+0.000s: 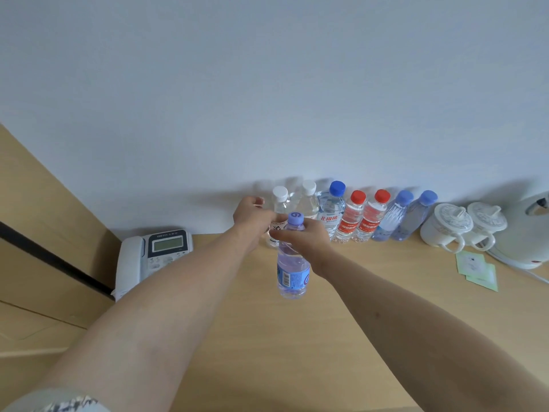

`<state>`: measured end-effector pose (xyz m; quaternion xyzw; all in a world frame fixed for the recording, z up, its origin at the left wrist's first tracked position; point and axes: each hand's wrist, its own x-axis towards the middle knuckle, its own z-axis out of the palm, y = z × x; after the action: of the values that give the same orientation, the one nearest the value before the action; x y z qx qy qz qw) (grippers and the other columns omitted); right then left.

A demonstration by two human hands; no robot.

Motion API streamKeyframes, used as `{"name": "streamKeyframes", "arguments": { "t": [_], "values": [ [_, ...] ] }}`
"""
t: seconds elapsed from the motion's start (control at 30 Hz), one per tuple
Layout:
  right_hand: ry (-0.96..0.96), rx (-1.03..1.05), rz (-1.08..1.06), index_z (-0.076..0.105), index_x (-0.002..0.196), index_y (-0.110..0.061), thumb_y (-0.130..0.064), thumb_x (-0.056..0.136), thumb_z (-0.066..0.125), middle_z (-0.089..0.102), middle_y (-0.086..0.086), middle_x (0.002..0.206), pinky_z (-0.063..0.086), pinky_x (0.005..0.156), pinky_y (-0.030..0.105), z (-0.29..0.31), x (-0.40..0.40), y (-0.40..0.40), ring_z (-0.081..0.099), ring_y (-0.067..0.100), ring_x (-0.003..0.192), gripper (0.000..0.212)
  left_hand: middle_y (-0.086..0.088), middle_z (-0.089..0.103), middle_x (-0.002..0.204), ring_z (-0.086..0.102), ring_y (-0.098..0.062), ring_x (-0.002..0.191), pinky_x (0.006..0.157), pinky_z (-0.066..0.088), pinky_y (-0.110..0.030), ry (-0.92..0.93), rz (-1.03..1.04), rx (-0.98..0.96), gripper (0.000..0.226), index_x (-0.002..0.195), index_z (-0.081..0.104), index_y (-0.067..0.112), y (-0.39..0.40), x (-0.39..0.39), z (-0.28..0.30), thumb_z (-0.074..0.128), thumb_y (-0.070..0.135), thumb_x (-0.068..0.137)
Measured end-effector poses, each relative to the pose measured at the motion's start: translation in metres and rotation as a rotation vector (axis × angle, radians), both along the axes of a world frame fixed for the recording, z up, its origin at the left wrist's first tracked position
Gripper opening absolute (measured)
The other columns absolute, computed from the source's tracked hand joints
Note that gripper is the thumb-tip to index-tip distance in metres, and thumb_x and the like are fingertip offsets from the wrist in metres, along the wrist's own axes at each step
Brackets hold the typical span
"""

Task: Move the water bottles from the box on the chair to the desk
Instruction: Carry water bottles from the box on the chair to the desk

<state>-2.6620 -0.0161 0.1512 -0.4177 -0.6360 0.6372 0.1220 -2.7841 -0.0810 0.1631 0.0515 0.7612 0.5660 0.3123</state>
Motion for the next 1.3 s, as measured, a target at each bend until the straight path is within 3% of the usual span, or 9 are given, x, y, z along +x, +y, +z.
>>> {"name": "streamKeyframes", "arguments": {
  "t": [0.07, 0.17, 0.3, 0.53, 0.63, 0.77, 0.93, 1.17, 1.3],
  "values": [
    [-0.008, 0.040, 0.040, 0.081, 0.095, -0.033, -0.029, 0.065, 0.089, 0.077, -0.001, 0.083, 0.061, 0.091, 0.040, 0.000, -0.006, -0.008, 0.076, 0.021, 0.089, 0.031, -0.001, 0.062, 0.122, 0.065, -0.021, 0.101, 0.089, 0.062, -0.045, 0.015, -0.014, -0.010, 0.067, 0.121, 0.062, 0.020, -0.009, -0.006, 0.003, 0.092, 0.000, 0.064],
    [-0.024, 0.076, 0.091, 0.079, 0.099, -0.021, -0.032, 0.065, 0.091, 0.068, 0.000, 0.076, 0.059, 0.086, 0.042, 0.000, -0.018, -0.020, 0.068, 0.017, 0.077, 0.038, -0.001, 0.061, 0.124, 0.062, -0.020, 0.103, 0.090, 0.061, -0.043, -0.030, -0.032, -0.019, 0.064, 0.119, 0.062, 0.023, -0.027, -0.017, 0.008, 0.090, -0.001, 0.067],
    [-0.065, 0.149, 0.131, 0.065, 0.079, -0.015, -0.032, 0.071, 0.092, 0.061, -0.004, 0.066, 0.048, 0.065, 0.027, -0.002, -0.031, -0.034, 0.058, 0.013, 0.063, 0.033, 0.002, 0.059, 0.126, 0.058, -0.020, 0.109, 0.092, 0.058, -0.040, -0.040, -0.005, -0.017, 0.058, 0.119, 0.061, 0.023, -0.052, -0.034, 0.008, 0.091, 0.006, 0.072],
    [-0.136, 0.350, 0.241, 0.068, 0.090, 0.003, -0.045, 0.078, 0.084, 0.063, 0.008, 0.074, 0.047, 0.066, 0.034, 0.011, -0.062, -0.054, 0.056, 0.020, 0.067, 0.052, 0.002, 0.057, 0.125, 0.054, -0.021, 0.112, 0.088, 0.054, -0.037, -0.021, 0.100, -0.023, 0.054, 0.124, 0.062, 0.020, -0.085, -0.054, 0.009, 0.088, 0.013, 0.077],
    [-0.186, 0.435, 0.199, 0.066, 0.089, -0.008, -0.045, 0.076, 0.086, 0.063, 0.002, 0.078, 0.050, 0.070, 0.035, 0.015, -0.071, -0.059, 0.059, 0.021, 0.076, 0.044, 0.002, 0.056, 0.124, 0.054, -0.020, 0.110, 0.090, 0.054, -0.038, -0.004, 0.124, -0.015, 0.052, 0.125, 0.062, 0.020, -0.092, -0.060, 0.011, 0.086, 0.013, 0.079],
    [-0.287, 0.471, 0.389, 0.071, 0.091, -0.009, -0.026, 0.063, 0.094, 0.062, 0.001, 0.079, 0.055, 0.070, 0.035, 0.026, -0.082, -0.060, 0.060, 0.021, 0.077, 0.040, 0.001, 0.055, 0.125, 0.052, -0.021, 0.113, 0.086, 0.052, -0.037, -0.001, 0.145, -0.003, 0.049, 0.127, 0.062, 0.016, -0.101, -0.071, 0.013, 0.080, 0.006, 0.082],
    [-0.351, 0.615, 0.308, 0.060, 0.073, -0.015, -0.036, 0.069, 0.089, 0.055, -0.002, 0.066, 0.036, 0.048, 0.023, 0.032, -0.094, -0.056, 0.055, 0.018, 0.064, 0.036, -0.001, 0.057, 0.123, 0.051, -0.022, 0.113, 0.087, 0.053, -0.039, -0.018, 0.160, 0.009, 0.048, 0.125, 0.063, 0.014, -0.102, -0.078, 0.012, 0.078, 0.001, 0.081],
    [-0.366, 0.621, 0.262, 0.066, 0.082, -0.012, -0.021, 0.071, 0.088, 0.065, 0.004, 0.081, 0.043, 0.064, 0.027, 0.035, -0.107, -0.046, 0.061, 0.023, 0.076, 0.026, 0.003, 0.061, 0.108, 0.057, -0.023, 0.112, 0.102, 0.055, -0.046, 0.018, 0.246, 0.008, 0.040, 0.113, 0.068, 0.017, -0.100, -0.092, 0.006, 0.077, 0.001, 0.077],
    [-0.422, 0.685, 0.216, 0.054, 0.070, -0.013, -0.027, 0.076, 0.086, 0.059, 0.005, 0.072, 0.033, 0.054, 0.026, 0.038, -0.114, -0.045, 0.055, 0.026, 0.071, 0.036, 0.002, 0.061, 0.115, 0.056, -0.023, 0.115, 0.103, 0.054, -0.048, 0.014, 0.249, 0.013, 0.041, 0.113, 0.069, 0.019, -0.103, -0.096, 0.006, 0.076, 0.002, 0.077]
  ]
}}
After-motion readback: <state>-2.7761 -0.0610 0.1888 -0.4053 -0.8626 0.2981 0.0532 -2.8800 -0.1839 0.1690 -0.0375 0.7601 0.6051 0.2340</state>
